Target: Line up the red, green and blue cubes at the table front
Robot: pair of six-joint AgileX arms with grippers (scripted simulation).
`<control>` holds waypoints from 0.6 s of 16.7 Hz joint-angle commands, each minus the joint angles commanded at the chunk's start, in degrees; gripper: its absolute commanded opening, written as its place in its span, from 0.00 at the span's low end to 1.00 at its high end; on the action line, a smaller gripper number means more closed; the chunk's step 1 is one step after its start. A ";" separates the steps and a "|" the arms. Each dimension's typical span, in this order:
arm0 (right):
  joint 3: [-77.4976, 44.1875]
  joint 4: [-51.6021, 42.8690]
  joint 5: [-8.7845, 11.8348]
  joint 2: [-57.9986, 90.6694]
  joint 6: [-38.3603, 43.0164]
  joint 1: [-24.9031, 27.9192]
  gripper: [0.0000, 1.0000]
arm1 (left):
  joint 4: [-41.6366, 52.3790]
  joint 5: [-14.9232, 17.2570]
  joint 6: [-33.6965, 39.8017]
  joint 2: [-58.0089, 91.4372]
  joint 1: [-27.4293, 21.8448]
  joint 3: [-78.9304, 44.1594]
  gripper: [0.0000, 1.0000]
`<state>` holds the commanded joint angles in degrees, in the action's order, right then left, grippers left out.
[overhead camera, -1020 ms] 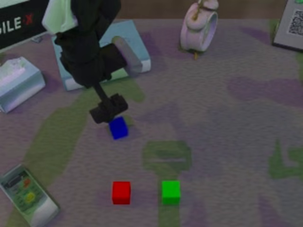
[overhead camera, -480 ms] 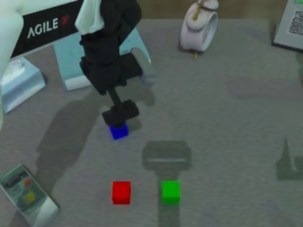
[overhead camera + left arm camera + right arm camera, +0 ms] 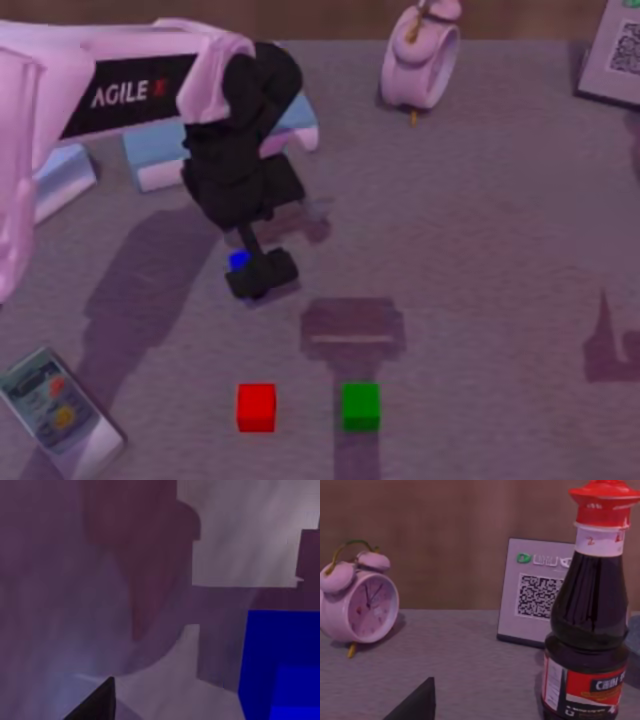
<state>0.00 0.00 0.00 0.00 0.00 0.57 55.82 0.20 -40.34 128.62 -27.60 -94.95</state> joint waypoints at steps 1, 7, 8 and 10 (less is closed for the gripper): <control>0.00 0.00 0.00 0.00 0.00 0.00 1.00 | -1.85 0.01 -0.01 0.70 -0.01 1.23 1.00; 0.00 0.00 0.00 0.00 0.00 0.00 1.00 | -3.78 0.02 -0.04 1.64 -0.03 2.65 1.00; 0.00 0.00 0.00 0.00 0.00 0.00 1.00 | -3.78 0.02 -0.04 1.64 -0.03 2.65 0.92; 0.00 0.00 0.00 0.00 0.00 0.00 1.00 | -3.78 0.02 -0.04 1.64 -0.03 2.65 0.77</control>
<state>0.00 0.00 0.00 0.00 0.00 0.57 52.04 0.22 -40.39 130.26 -27.63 -92.30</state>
